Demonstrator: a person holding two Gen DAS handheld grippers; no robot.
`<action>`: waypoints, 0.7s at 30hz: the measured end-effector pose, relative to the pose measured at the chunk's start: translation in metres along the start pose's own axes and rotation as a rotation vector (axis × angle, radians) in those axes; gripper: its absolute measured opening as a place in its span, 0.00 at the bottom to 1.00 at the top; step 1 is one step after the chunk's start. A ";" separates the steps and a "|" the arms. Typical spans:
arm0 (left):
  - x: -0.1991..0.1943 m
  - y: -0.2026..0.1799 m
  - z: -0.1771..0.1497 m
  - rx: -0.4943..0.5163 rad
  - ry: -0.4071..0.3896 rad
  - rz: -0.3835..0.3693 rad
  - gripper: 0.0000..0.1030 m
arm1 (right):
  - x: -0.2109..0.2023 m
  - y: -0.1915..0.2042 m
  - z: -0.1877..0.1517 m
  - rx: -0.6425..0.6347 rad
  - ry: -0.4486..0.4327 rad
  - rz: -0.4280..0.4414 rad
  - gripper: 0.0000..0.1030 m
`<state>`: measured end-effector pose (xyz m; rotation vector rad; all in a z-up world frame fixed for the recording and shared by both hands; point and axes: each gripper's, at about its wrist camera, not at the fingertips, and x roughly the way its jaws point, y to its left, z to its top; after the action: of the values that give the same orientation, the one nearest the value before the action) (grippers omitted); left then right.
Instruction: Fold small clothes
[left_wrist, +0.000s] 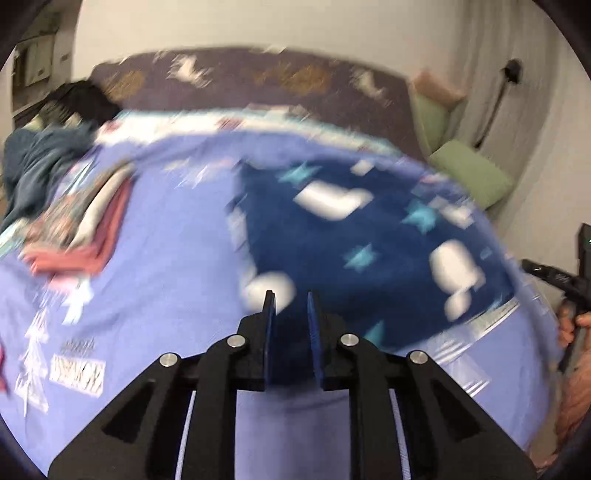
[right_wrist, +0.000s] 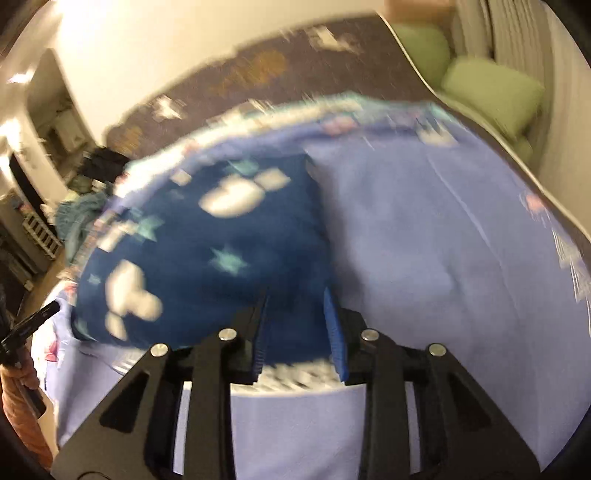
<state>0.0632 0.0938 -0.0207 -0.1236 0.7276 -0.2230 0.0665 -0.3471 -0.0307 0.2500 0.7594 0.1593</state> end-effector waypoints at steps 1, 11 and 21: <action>0.003 -0.009 0.007 0.006 -0.012 -0.028 0.17 | 0.000 0.013 0.005 -0.017 -0.024 0.042 0.26; 0.089 -0.031 -0.011 0.072 0.090 0.029 0.39 | 0.084 0.055 -0.029 -0.130 0.123 -0.003 0.28; 0.061 -0.017 0.005 -0.042 0.028 -0.046 0.37 | 0.046 0.084 -0.004 -0.080 0.101 0.035 0.28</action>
<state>0.1078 0.0624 -0.0535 -0.1780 0.7578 -0.2538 0.0923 -0.2557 -0.0406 0.1808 0.8471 0.2363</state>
